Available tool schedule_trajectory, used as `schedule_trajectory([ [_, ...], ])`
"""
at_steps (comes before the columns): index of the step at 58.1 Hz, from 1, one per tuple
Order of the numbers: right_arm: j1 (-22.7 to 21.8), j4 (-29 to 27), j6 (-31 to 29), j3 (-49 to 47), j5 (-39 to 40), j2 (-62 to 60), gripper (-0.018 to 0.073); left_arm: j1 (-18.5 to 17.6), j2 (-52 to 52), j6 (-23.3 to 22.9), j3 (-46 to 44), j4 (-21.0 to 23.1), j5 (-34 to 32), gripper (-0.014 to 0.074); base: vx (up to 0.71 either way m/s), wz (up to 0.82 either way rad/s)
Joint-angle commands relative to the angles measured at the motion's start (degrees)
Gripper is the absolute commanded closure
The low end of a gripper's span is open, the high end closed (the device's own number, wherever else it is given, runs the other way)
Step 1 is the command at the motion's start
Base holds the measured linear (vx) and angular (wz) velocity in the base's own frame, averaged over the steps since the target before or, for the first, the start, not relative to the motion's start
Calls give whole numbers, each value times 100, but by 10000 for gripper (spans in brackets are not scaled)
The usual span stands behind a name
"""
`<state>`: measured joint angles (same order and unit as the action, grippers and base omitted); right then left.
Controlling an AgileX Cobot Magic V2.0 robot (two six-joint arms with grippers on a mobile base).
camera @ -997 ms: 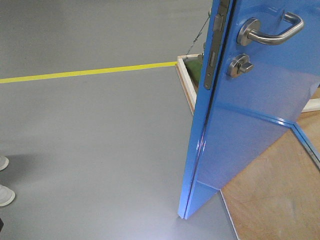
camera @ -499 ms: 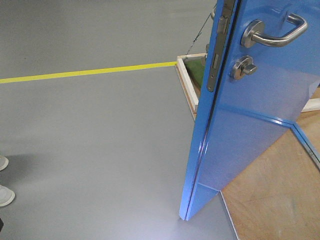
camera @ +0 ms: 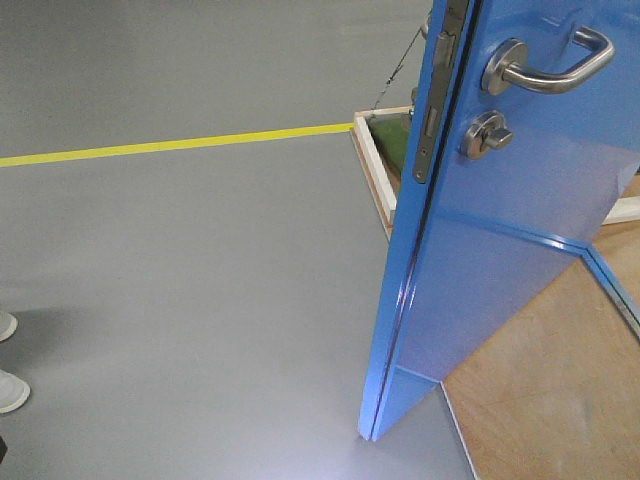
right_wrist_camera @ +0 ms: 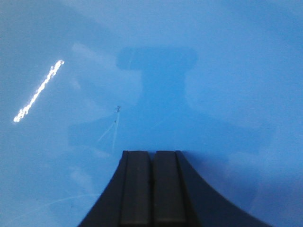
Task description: Move to blue door and open it
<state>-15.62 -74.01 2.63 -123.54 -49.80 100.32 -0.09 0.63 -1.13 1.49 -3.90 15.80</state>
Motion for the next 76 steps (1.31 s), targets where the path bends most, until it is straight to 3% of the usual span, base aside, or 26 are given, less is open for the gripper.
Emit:
schedule_trajectory([
  [1, 10, -291, -35, -136, 278, -221, 547, -36, 69, -39, -149, 12, -484, 524, 0, 0],
  [76, 10, -291, -35, -136, 278, -221, 547, -36, 69, -39, -149, 12, -484, 524, 0, 1],
])
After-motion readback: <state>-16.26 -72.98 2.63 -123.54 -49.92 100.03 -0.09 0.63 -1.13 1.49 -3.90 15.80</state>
